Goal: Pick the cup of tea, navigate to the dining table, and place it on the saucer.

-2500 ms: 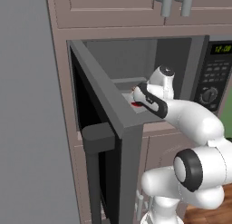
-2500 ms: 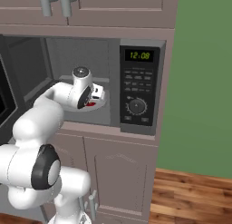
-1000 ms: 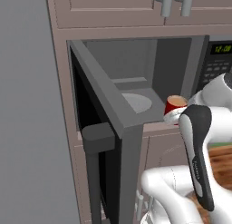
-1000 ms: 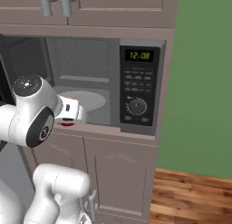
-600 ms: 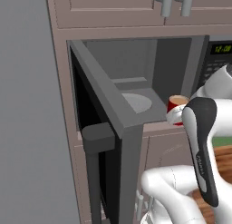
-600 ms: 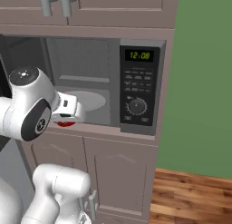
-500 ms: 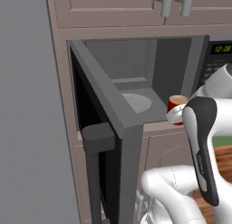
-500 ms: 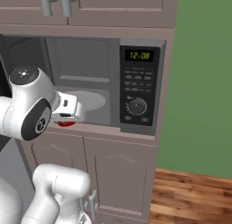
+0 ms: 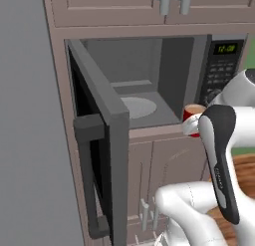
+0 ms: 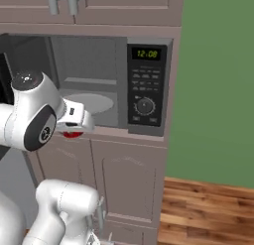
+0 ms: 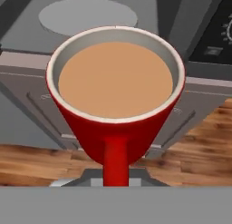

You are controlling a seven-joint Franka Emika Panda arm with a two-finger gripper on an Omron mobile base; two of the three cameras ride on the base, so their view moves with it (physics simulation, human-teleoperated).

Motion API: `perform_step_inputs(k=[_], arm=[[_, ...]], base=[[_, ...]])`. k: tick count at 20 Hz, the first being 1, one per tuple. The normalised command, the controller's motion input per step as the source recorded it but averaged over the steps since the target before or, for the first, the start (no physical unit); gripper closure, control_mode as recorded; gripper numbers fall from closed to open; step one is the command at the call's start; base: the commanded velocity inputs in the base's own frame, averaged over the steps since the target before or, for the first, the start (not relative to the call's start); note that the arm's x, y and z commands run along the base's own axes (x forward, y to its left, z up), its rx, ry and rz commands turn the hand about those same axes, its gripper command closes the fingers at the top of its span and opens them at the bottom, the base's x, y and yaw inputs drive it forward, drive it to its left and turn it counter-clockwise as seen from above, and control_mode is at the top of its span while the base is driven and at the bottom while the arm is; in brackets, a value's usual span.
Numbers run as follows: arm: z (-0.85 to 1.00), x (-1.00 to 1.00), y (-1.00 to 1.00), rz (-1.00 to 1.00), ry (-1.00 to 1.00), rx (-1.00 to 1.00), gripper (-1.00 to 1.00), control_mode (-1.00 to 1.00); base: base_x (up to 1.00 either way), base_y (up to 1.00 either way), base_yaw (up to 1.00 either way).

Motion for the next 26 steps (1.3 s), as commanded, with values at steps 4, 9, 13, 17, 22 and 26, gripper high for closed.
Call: perform_step_inputs(k=[4,9,13,17,22,26], arm=[[0.0,0.0,0.0,0.0,0.0,0.0,1.0,1.0],[0.0,0.0,0.0,0.0,0.0,0.0,1.0,1.0],[0.0,0.0,0.0,0.0,0.0,0.0,1.0,1.0],[0.0,0.0,0.0,0.0,0.0,0.0,1.0,1.0],[0.0,0.0,0.0,0.0,0.0,0.0,1.0,1.0],[0.0,0.0,0.0,0.0,0.0,0.0,1.0,1.0]], base=[[-1.0,-0.69,-0.22],[-0.75,-0.93,-0.33],[-0.19,-0.76,-0.64],[0.0,-0.3,-0.84],[0.0,-0.03,-0.95],[0.0,0.0,-0.98]])
